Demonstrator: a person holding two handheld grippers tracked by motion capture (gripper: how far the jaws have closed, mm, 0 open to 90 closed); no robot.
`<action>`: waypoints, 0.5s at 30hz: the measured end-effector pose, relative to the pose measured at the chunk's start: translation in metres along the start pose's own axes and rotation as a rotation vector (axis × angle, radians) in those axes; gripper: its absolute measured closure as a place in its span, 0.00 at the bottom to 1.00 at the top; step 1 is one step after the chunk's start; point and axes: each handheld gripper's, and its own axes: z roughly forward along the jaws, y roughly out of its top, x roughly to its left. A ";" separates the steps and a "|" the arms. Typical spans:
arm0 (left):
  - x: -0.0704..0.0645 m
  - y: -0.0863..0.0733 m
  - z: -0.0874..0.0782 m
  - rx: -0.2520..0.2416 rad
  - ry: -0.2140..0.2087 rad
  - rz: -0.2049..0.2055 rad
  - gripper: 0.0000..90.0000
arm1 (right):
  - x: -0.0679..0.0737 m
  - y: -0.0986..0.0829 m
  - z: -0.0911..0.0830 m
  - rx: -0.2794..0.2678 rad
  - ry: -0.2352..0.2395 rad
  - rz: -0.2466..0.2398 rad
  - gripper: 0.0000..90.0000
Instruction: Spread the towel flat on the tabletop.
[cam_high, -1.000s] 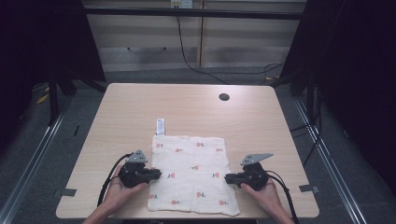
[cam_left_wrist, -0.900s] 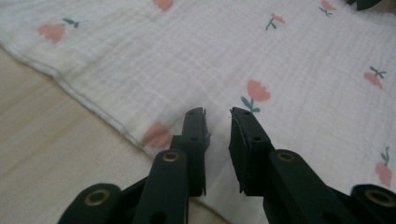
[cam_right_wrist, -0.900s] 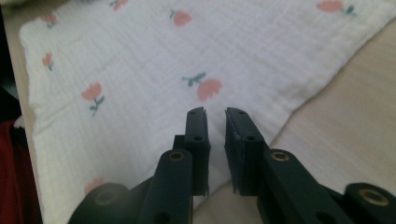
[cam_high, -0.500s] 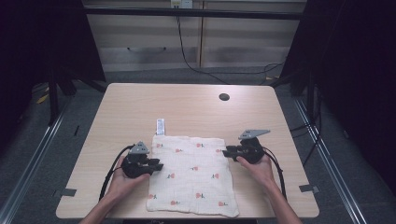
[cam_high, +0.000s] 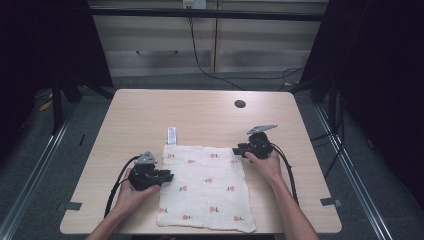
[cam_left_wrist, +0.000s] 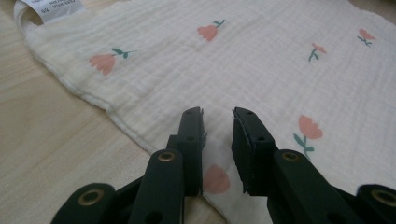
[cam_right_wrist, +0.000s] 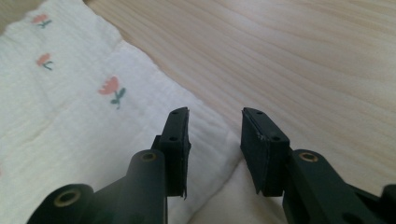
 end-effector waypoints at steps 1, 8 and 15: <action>0.000 0.000 0.000 0.002 0.005 0.002 0.81 | -0.001 0.001 0.001 0.013 -0.008 -0.001 0.69; -0.001 0.000 0.000 0.000 0.009 0.006 0.81 | 0.000 0.001 0.007 0.011 -0.022 -0.025 0.73; 0.001 0.000 0.000 -0.005 -0.008 -0.020 0.81 | 0.000 0.001 0.010 0.005 0.017 0.000 0.94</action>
